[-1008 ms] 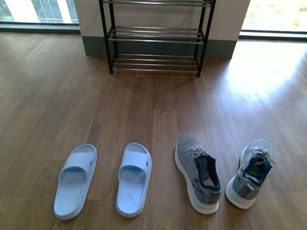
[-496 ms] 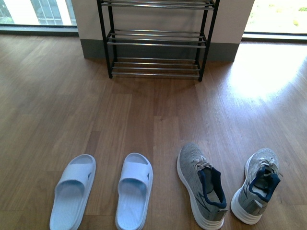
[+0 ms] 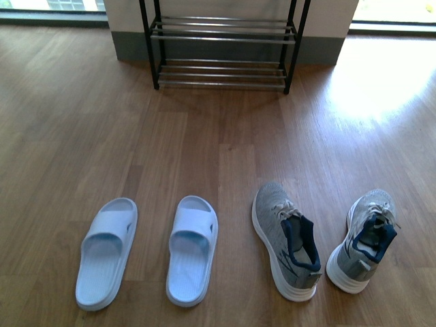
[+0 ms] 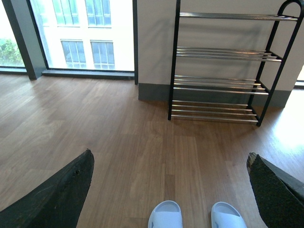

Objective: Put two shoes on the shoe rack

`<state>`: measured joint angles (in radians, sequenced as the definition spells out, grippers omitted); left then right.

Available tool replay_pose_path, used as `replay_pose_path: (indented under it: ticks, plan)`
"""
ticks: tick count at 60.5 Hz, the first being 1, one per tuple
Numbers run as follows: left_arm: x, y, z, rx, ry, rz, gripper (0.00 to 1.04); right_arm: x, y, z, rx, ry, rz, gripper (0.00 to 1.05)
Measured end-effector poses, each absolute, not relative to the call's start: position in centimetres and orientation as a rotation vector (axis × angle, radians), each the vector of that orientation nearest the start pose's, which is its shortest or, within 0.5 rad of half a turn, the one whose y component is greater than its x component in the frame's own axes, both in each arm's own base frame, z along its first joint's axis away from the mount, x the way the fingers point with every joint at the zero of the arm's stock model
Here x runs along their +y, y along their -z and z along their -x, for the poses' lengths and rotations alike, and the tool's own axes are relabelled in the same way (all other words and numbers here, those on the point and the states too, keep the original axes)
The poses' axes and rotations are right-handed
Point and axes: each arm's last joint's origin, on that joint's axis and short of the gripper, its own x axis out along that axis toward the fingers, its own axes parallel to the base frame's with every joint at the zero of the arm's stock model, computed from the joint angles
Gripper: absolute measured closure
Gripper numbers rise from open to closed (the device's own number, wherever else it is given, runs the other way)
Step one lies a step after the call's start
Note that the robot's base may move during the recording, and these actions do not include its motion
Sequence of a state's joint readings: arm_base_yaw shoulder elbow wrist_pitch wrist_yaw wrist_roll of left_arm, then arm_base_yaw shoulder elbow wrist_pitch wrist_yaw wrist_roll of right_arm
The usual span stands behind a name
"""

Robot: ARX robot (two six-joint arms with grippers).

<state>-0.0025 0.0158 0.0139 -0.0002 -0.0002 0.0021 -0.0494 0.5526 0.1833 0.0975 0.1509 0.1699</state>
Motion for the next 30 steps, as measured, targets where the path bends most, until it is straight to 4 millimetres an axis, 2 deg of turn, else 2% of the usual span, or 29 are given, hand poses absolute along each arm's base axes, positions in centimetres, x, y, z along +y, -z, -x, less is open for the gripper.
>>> replay_pose_path:
  ticks: [3,5,13,20,30]
  plan:
    - [0.0,-16.7,-9.8,0.002,0.002,-0.002,0.09,-1.7,-18.4,-16.6,0.304,0.218,-0.164,0.09]
    - [0.0,-16.7,-9.8,0.002,0.002,-0.002,0.09,-2.0,-18.1,-17.8,0.331,0.222,-0.167,0.09]
    - [0.0,-16.7,-9.8,0.002,0.002,-0.002,0.09,-3.5,-15.2,-22.7,0.489,0.252,-0.189,0.09]
    - [0.0,-16.7,-9.8,0.002,0.002,-0.002,0.09,-4.5,-11.0,-26.5,0.649,0.291,-0.189,0.09]
    - [0.0,-16.7,-9.8,0.002,0.002,-0.002,0.09,-5.5,-4.5,-29.5,0.848,0.332,-0.180,0.09]
